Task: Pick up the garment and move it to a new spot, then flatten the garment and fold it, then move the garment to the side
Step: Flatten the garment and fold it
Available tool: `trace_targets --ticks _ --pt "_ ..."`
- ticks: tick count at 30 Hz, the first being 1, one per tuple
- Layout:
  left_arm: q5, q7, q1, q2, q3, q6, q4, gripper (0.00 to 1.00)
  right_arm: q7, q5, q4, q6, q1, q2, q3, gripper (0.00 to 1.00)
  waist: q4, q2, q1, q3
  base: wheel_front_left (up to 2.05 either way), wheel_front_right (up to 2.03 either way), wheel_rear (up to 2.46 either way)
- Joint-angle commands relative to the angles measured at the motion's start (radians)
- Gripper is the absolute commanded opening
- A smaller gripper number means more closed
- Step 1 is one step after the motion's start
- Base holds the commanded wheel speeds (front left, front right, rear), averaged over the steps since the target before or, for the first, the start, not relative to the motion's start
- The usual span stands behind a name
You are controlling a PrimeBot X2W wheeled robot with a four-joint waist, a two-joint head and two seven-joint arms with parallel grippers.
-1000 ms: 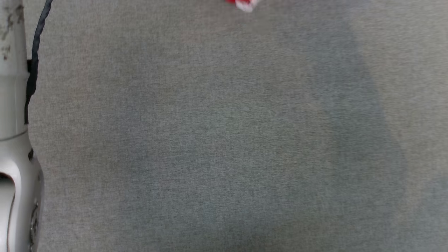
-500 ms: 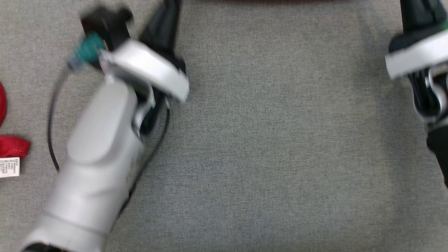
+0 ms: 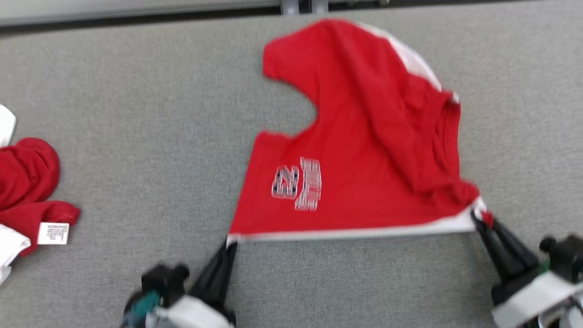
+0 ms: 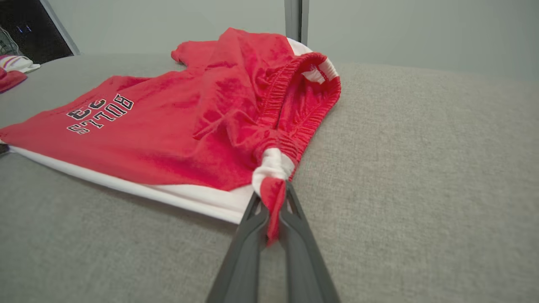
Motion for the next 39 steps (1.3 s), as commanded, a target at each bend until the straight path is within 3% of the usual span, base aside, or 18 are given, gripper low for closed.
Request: trace_targets --ticks 1,6,11,23,31,34,39 --pt "-0.02 0.01 0.081 0.032 0.017 0.041 -0.017 0.0 -0.005 -0.011 -0.006 -0.009 0.059 -0.027 -0.029 0.0 -0.003 -0.0001 0.0 -0.089 0.0 0.0 0.0" --pt "-0.045 0.047 0.291 0.073 0.039 0.152 -0.207 0.0 -0.005 -0.066 -0.097 -0.011 0.239 -0.038 -0.057 0.0 0.012 -0.0001 0.0 -0.148 0.0 0.0 0.0" --pt "-0.071 0.082 0.422 0.106 0.043 0.203 -0.358 0.0 0.016 -0.09 -0.195 -0.011 0.393 -0.032 -0.065 0.0 0.036 -0.0001 0.0 -0.165 0.0 0.0 0.0" --pt "-0.099 0.164 0.447 0.173 0.064 0.215 -0.533 0.0 0.151 -0.05 -0.336 -0.009 0.483 -0.071 -0.061 0.0 -0.03 -0.0001 0.0 -0.132 0.0 0.0 0.0" --pt "-0.088 0.311 0.321 0.285 0.117 0.225 -0.683 0.0 0.278 0.03 -0.386 -0.01 0.456 -0.089 -0.057 0.0 -0.104 -0.0001 0.0 -0.076 0.0 0.0 0.0" --pt "-0.087 0.392 0.277 0.337 0.143 0.243 -0.743 0.0 0.307 0.051 -0.408 -0.009 0.395 -0.081 -0.03 0.0 -0.149 -0.0001 0.0 -0.036 0.0 0.0 0.0" --pt "-0.067 0.548 0.138 0.436 0.168 0.233 -0.79 0.0 0.314 0.1 -0.41 -0.007 0.239 -0.043 0.053 0.0 -0.203 -0.0001 0.0 0.026 0.0 0.0 0.0"
